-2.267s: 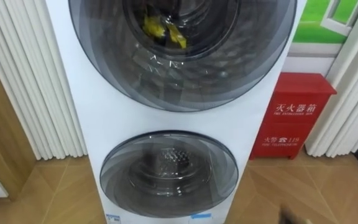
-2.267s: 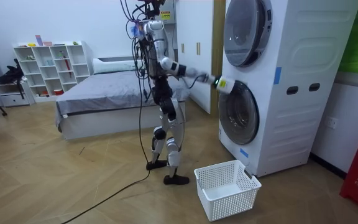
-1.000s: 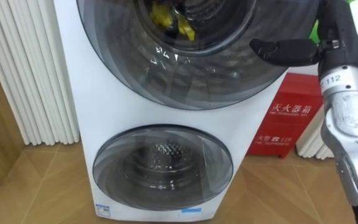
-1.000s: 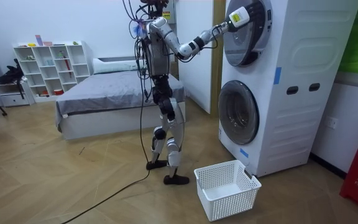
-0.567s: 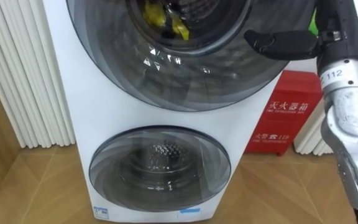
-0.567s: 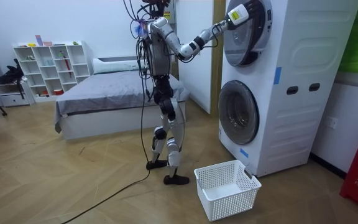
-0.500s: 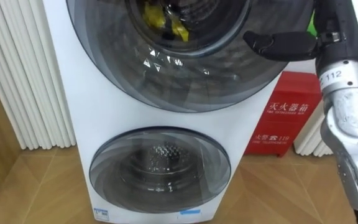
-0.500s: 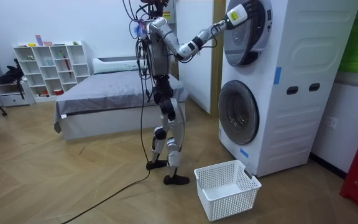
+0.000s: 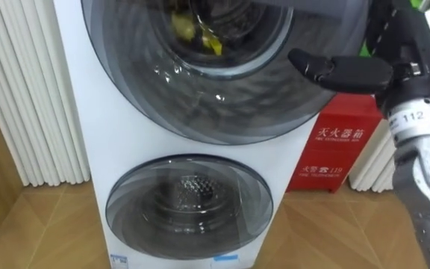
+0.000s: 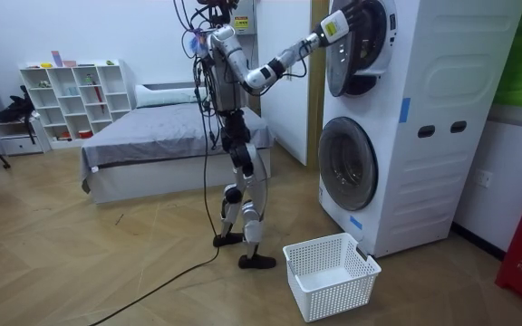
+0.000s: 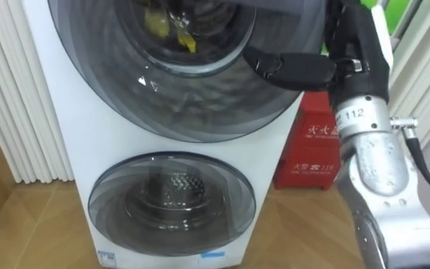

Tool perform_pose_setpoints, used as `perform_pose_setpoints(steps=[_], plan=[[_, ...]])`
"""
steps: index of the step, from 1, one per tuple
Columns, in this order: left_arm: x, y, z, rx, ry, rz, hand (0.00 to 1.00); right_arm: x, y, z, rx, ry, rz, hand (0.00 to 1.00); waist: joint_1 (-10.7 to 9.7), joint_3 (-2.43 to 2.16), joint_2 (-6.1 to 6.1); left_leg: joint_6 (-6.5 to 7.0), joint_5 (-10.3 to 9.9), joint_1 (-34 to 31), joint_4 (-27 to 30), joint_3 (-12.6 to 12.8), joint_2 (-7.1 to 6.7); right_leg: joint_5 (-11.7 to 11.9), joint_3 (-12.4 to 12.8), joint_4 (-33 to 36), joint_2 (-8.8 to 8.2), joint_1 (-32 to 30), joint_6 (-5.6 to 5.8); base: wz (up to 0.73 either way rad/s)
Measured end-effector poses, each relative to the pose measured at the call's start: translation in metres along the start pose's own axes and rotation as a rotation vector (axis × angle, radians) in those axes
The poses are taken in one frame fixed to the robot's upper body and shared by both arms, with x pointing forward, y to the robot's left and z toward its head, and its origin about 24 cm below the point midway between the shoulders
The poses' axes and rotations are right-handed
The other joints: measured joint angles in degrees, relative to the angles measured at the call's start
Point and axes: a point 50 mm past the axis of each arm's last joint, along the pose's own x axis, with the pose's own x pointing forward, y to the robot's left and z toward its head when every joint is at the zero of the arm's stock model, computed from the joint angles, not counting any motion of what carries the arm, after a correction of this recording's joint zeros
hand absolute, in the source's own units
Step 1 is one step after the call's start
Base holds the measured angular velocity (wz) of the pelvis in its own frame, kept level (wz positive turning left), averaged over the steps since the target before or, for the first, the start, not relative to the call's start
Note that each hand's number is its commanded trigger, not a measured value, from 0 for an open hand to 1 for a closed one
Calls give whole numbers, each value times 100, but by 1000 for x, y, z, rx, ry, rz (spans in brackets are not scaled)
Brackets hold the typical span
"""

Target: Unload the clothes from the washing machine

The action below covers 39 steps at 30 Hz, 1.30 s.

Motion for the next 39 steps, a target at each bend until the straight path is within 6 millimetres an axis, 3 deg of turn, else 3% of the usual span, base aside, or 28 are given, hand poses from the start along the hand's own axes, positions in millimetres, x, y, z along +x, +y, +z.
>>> perform_pose_setpoints(steps=[6, 14, 18, 28, 33, 36, 39], plan=[[0, -1, -3, 9, 15, -6, 0, -11, 5, -3, 136, -25, 41, 0, 33, 5, 67, -62, -9, -4, -1, 9, 32, 50, 85, -2, 61, -33, -60, -6], [2, -2, 6, 33, -25, -17, 0, -27, 23, -6, 419, -82, 138, 0, 31, -43, 222, -135, 5, -45, 11, -2, 80, 86, 189, 32, 132, -149, -155, -11], [2, -2, 11, 46, -53, -21, 0, -28, 32, -7, 488, -87, 162, 0, 30, -49, 228, -160, 21, -63, 15, 1, 77, 81, 248, 56, 158, -203, -147, -10], [1, -4, 8, 54, -57, -30, 0, -31, 48, -9, 552, -98, 202, 0, 130, -70, 218, -192, 40, -163, 103, -137, 66, 90, 321, 146, 192, -347, -256, -4], [1, -6, 14, 77, -77, -51, 0, -32, 57, -10, 587, -95, 222, 0, 179, -72, 221, -204, 71, -203, 191, -186, 74, 111, 247, 136, 182, -345, -305, -4], [1, -8, 15, 86, -78, -73, 0, -34, 67, -10, 614, -93, 257, 0, 188, -71, 221, -193, 81, -208, 228, -188, 77, 101, 77, 133, 133, -344, -358, -12], [1, -8, 17, 90, -85, -78, 0, -36, 75, -10, 627, -90, 307, 0, 217, -70, 214, -159, 85, -226, 229, -211, 78, 103, -71, 123, 83, -348, -274, -4]])
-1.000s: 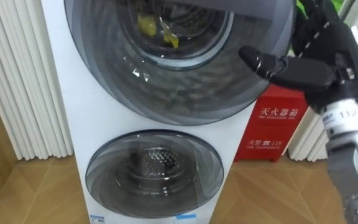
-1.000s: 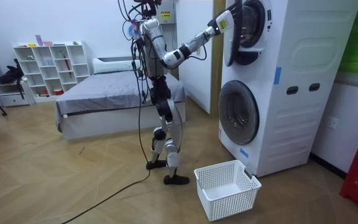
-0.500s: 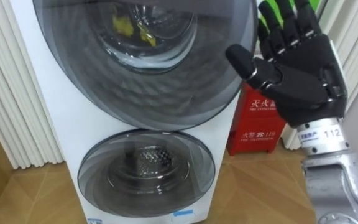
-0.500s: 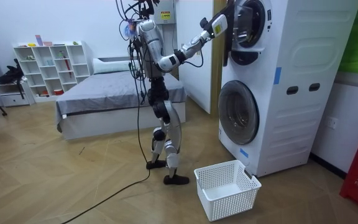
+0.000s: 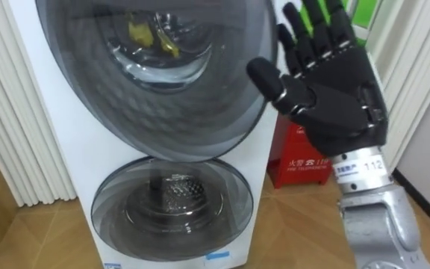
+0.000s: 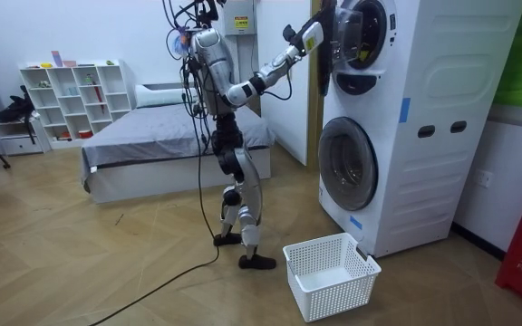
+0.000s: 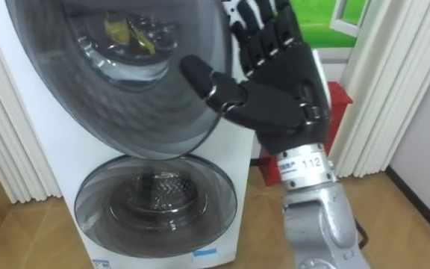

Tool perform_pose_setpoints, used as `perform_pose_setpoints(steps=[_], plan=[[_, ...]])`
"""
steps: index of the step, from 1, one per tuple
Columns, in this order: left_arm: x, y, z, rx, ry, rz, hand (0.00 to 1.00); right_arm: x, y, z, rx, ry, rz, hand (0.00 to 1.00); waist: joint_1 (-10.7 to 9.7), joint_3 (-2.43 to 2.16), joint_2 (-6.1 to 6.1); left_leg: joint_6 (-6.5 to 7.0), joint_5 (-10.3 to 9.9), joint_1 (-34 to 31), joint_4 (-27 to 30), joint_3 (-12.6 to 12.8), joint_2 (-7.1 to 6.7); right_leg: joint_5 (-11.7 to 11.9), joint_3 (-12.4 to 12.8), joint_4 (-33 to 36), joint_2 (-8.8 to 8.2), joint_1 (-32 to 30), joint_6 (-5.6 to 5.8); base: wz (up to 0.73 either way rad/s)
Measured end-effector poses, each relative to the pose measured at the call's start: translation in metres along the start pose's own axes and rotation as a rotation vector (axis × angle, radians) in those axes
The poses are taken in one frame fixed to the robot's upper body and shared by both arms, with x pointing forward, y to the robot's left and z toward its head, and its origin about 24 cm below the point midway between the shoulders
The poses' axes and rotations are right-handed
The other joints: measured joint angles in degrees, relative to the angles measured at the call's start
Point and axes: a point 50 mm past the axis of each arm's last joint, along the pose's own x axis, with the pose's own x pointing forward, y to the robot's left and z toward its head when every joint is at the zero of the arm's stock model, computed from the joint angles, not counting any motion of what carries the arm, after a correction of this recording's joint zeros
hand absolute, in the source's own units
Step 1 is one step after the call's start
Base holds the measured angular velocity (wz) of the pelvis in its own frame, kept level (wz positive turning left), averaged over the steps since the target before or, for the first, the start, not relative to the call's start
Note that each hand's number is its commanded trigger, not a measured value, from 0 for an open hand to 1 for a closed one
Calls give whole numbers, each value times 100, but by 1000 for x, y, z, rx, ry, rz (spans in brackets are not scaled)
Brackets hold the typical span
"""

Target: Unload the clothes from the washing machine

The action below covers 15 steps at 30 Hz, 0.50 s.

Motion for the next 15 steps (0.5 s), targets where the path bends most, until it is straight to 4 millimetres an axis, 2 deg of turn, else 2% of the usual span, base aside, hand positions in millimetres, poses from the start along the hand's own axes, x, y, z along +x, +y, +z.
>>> perform_pose_setpoints(steps=[2, 4, 7, 11, 15], plan=[[1, 1, 3, 1, -9, -1, 0, 1, 8, -5, 38, 15, 55, 0, 69, -21, -16, 121, 30, -76, -44, -28, 5, -18, -3, -67, 7, -39, 263, 4], [1, 1, 4, 1, -9, -7, 0, 2, 15, -8, 63, 31, 118, 0, 132, -37, -25, 183, 70, -126, -83, -51, 4, 38, -41, -201, 8, -38, 367, 2], [1, 0, 3, 3, -7, -17, 0, 5, 34, -20, 127, 102, 237, 0, 184, -60, -63, 170, 88, -216, -41, -142, -10, 40, -284, -194, -99, -67, 370, 17], [1, 1, 8, 0, -21, -30, 0, 3, 58, -32, 214, 165, 395, 0, 419, -60, -99, 108, 123, -295, -22, -282, -32, 46, -283, -203, -107, -78, 379, 20], [2, 2, 13, -3, -30, -34, 0, 2, 80, -42, 244, 245, 560, 0, 535, -50, -120, 97, 123, -375, -16, -459, -102, 80, -284, -202, -155, -80, 425, 28]])
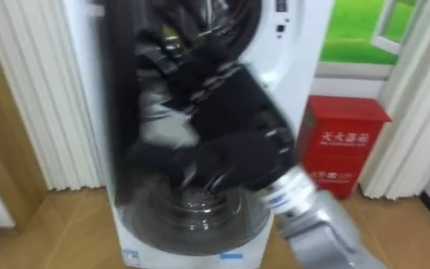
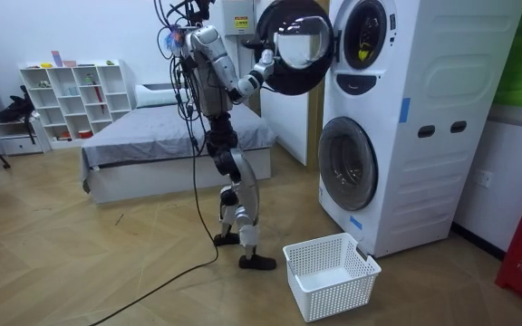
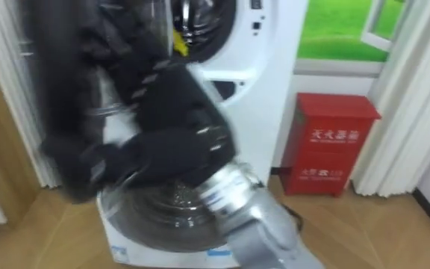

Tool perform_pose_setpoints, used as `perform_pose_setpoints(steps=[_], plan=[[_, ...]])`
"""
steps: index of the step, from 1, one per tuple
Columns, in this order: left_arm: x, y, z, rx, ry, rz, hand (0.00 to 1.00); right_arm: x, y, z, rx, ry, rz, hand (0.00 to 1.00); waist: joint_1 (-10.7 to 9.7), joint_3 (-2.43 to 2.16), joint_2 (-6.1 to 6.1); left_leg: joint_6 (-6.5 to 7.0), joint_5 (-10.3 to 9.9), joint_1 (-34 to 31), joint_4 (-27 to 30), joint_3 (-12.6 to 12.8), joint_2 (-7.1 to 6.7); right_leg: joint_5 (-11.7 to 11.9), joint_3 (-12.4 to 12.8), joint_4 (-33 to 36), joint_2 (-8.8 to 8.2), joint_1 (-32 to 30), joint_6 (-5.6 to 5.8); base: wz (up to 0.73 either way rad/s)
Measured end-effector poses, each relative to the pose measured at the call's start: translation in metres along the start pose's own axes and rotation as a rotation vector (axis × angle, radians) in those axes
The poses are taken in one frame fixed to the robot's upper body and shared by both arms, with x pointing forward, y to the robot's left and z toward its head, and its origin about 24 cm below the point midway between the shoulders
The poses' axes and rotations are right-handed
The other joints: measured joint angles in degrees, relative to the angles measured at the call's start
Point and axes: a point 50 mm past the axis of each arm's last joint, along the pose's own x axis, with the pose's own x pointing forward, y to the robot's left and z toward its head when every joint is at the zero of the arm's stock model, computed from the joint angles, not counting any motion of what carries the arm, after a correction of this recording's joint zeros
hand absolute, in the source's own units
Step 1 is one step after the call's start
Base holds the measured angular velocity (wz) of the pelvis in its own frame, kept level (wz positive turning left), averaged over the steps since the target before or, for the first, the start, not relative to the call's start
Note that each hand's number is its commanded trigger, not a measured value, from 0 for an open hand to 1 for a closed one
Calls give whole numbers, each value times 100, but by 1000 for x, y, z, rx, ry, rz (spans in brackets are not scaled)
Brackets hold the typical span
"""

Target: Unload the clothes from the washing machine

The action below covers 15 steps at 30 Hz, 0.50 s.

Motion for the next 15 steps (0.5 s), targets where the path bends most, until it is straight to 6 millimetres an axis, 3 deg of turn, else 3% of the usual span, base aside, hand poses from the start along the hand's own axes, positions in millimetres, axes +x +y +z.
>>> perform_pose_setpoints(steps=[3, 11, 12, 13, 15], plan=[[0, 1, 0, -2, 1, 2, 0, 1, 7, -3, 9, 28, 74, 0, 74, 8, 8, -53, 39, -18, -9, -25, -19, 1, 15, 15, -46, 32, 1, 30], [2, 6, 7, -12, -11, 17, 0, 1, 13, -5, 23, 64, 161, 0, 209, 83, -74, 60, 39, 5, -138, -71, -141, -49, 6, 4, -107, 70, 14, 9], [2, 7, 8, -12, -15, 18, 0, 2, 13, -6, 24, 68, 164, 0, 224, 86, -78, 73, 30, 8, -144, -72, -152, -63, 4, 7, -113, 70, -19, 8], [3, 8, 10, -13, -22, 19, 0, 2, 13, -6, 25, 71, 171, 0, 232, 90, -85, 91, 20, 11, -160, -72, -175, -47, -11, 17, -131, 69, -125, 9], [3, 9, 13, -14, -28, 24, 0, 5, 14, -4, -2, 75, 184, 0, 246, 115, -99, 102, 17, 42, -215, -50, -184, -38, -7, 18, -141, 70, -159, 4]])
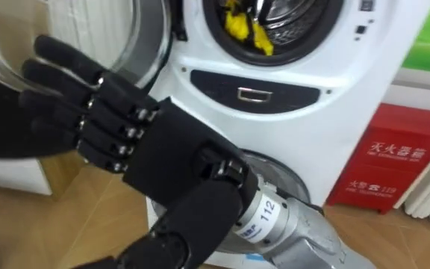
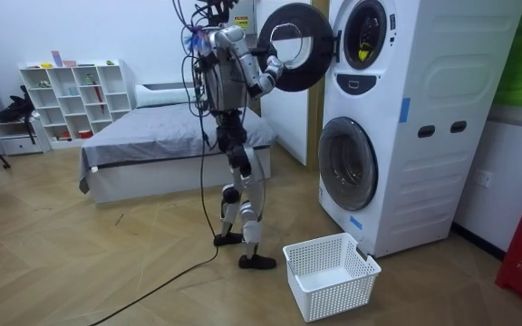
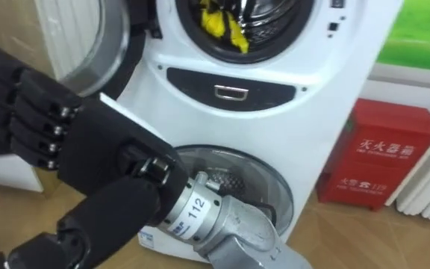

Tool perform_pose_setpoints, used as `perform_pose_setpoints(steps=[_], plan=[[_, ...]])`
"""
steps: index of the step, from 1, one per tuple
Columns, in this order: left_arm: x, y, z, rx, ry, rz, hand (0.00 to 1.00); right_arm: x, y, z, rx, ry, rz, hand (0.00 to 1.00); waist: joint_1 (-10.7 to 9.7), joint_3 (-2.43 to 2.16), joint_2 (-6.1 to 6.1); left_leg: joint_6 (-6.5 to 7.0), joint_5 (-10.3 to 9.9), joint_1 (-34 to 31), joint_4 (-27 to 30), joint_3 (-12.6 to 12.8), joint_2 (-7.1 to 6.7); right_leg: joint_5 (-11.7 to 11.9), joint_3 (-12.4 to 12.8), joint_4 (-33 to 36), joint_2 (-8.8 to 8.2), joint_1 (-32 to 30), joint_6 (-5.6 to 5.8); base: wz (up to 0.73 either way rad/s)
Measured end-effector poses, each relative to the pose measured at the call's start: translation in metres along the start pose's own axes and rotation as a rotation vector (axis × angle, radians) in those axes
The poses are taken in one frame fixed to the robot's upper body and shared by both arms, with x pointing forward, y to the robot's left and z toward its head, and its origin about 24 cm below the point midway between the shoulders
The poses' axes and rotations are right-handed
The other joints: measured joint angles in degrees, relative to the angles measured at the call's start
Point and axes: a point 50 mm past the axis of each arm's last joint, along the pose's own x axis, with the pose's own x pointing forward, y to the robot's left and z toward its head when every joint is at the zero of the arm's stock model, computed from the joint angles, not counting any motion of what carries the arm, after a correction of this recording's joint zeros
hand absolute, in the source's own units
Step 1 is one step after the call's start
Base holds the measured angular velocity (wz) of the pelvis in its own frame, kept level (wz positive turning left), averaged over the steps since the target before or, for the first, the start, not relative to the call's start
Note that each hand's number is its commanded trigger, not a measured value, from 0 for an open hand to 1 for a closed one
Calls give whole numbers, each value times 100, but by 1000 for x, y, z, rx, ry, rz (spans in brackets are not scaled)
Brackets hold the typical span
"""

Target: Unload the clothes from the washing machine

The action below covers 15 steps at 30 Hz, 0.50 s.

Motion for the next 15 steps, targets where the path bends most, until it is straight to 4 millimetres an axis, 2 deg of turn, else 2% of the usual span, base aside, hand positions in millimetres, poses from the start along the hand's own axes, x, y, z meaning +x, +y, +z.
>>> perform_pose_setpoints(steps=[2, 6, 10, 13, 15], plan=[[0, 1, 1, -9, -1, 2, 0, 5, 0, 3, -45, 11, 18, 0, 17, 96, -26, 2, 1, 55, -36, 65, 1, -24, 3, -19, -4, 23, 28, -5], [0, -1, 0, -39, 2, -6, 0, 3, -2, 4, -56, 21, 4, 0, 11, 101, -40, 9, -3, 61, -57, 128, -12, -49, 12, -44, -13, 28, 69, 0], [-1, -2, -3, -40, 9, -8, 0, -6, -13, 12, -127, 60, -42, 0, -52, 107, -28, 10, -4, 70, -86, 154, -12, -69, 17, -43, -22, 46, 103, 5], [-1, -3, -4, -40, 15, -8, 0, -13, -19, 20, -201, 78, -76, 0, -116, 119, 30, 62, -38, 65, -95, 156, -2, -85, 17, -42, -12, 45, 112, 2], [-2, -5, -7, -39, 23, -7, 0, -16, -19, 25, -241, 91, -77, 0, -186, 113, 73, 86, -56, 66, -112, 185, 7, -86, 26, -34, -4, 29, 112, -2]])
